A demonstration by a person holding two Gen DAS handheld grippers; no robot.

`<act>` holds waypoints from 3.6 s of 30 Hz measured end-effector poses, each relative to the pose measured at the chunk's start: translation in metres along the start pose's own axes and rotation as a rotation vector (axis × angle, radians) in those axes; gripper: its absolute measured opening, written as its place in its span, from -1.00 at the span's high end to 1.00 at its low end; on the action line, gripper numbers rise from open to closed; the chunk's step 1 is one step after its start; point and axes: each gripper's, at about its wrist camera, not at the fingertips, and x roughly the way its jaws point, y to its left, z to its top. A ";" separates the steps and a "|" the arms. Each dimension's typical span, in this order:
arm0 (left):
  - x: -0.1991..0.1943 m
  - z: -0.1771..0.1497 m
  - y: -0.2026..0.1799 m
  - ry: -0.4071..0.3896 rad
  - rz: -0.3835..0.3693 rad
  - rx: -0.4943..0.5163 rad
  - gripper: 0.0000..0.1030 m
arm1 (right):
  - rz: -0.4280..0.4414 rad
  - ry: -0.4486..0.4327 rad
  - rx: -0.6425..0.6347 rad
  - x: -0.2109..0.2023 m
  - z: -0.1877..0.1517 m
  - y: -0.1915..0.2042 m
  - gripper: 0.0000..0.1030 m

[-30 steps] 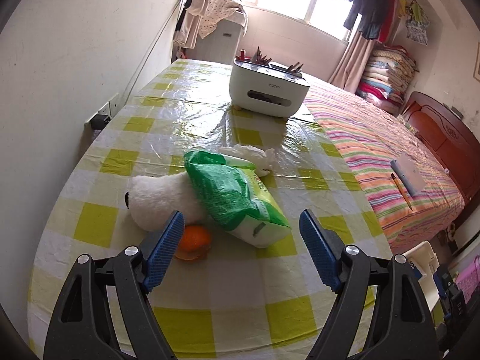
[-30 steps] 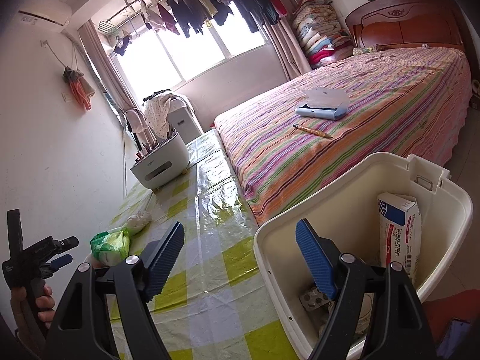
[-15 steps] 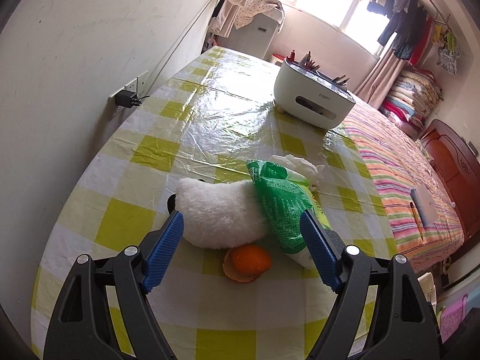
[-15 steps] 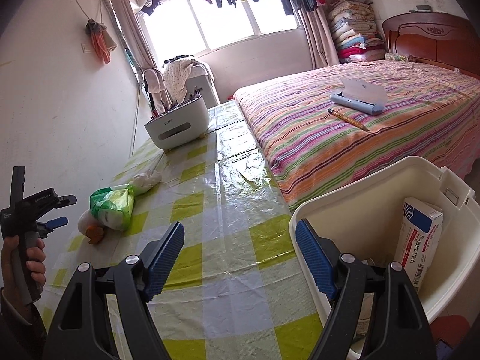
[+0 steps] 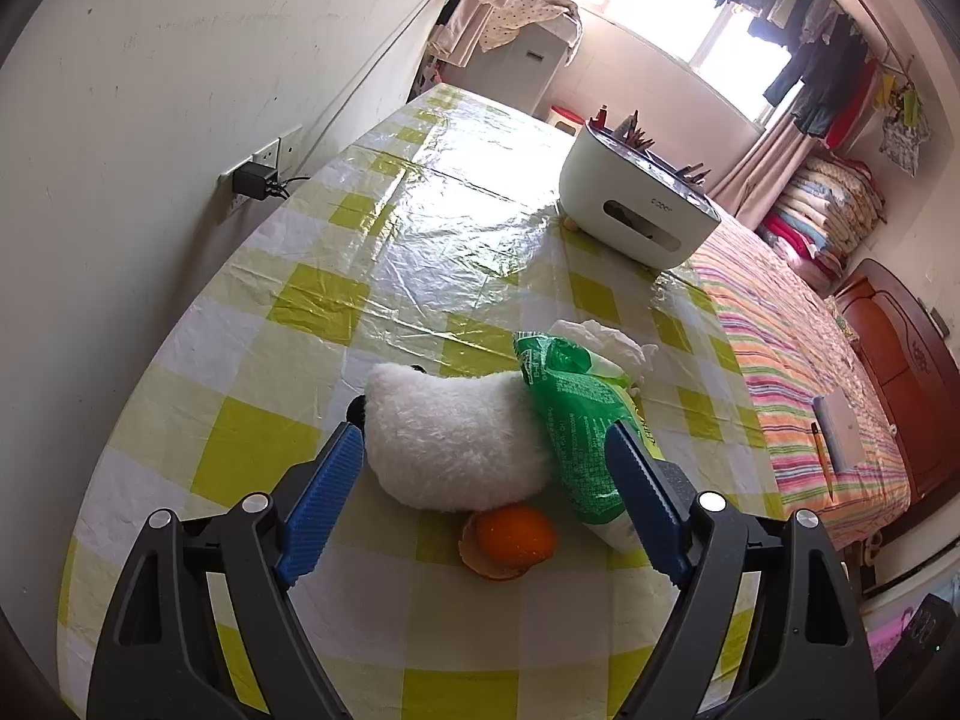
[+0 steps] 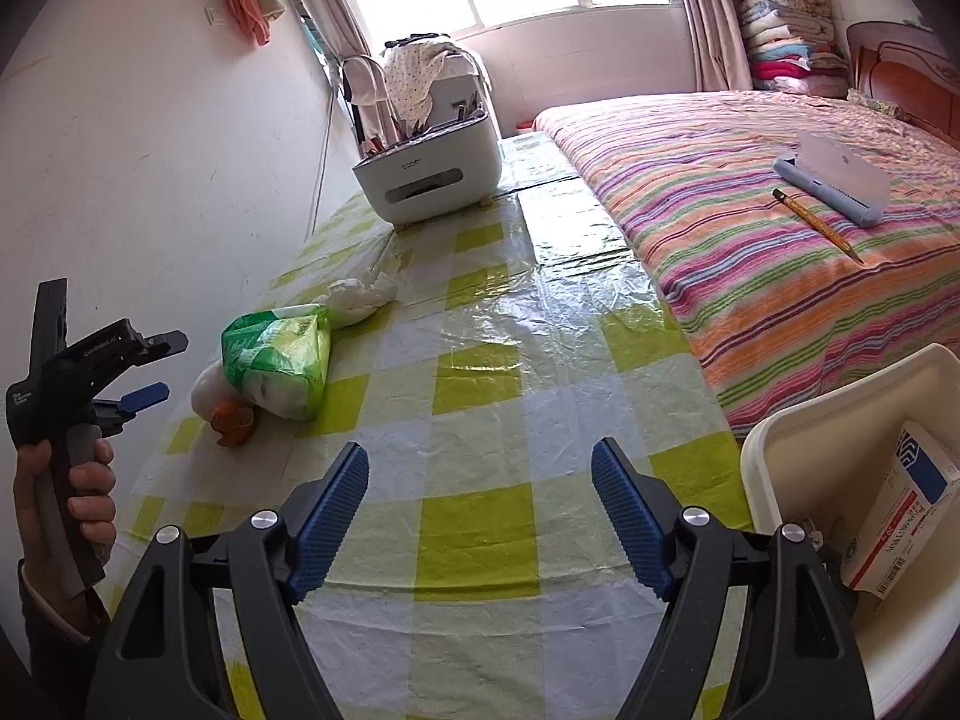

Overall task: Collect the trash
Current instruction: 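Grasp the green snack bag with the right tool, then grasp the white plush toy with left tool while right tool holds green bag, then drop the green bag into basket with right tool while left tool holds plush toy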

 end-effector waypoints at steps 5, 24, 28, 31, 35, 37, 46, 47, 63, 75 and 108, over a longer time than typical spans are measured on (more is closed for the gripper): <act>-0.001 0.009 0.022 -0.003 0.004 -0.086 -0.59 | 0.070 0.065 -0.155 0.021 0.018 0.051 -0.45; 0.021 0.019 0.059 0.098 0.051 -0.215 -0.59 | 0.092 0.270 -0.495 0.147 0.057 0.180 -0.45; 0.026 0.018 0.057 0.121 0.057 -0.209 -0.59 | 0.053 0.305 -0.495 0.167 0.058 0.179 -0.45; 0.028 0.018 0.055 0.123 0.060 -0.203 -0.59 | 0.067 0.307 -0.464 0.170 0.062 0.171 -0.36; 0.033 0.017 0.051 0.133 0.063 -0.193 -0.59 | 0.087 0.275 -0.438 0.161 0.063 0.155 0.08; 0.037 0.017 0.048 0.140 0.070 -0.185 -0.59 | 0.110 0.253 -0.401 0.152 0.063 0.142 0.16; 0.053 0.017 0.033 0.169 0.030 -0.156 -0.59 | 0.233 0.187 -0.214 0.103 0.044 0.085 0.17; 0.055 0.017 0.030 0.169 0.023 -0.150 -0.59 | 0.237 0.182 -0.198 0.099 0.041 0.080 0.17; 0.076 0.009 0.006 0.186 0.034 -0.081 -0.21 | 0.286 0.124 -0.088 0.066 0.032 0.046 0.17; 0.033 -0.005 -0.027 0.042 -0.008 -0.016 -0.10 | 0.269 0.041 -0.010 0.038 0.031 0.009 0.17; -0.020 -0.113 -0.181 -0.066 -0.192 0.372 -0.13 | 0.021 -0.183 0.121 -0.055 0.003 -0.079 0.16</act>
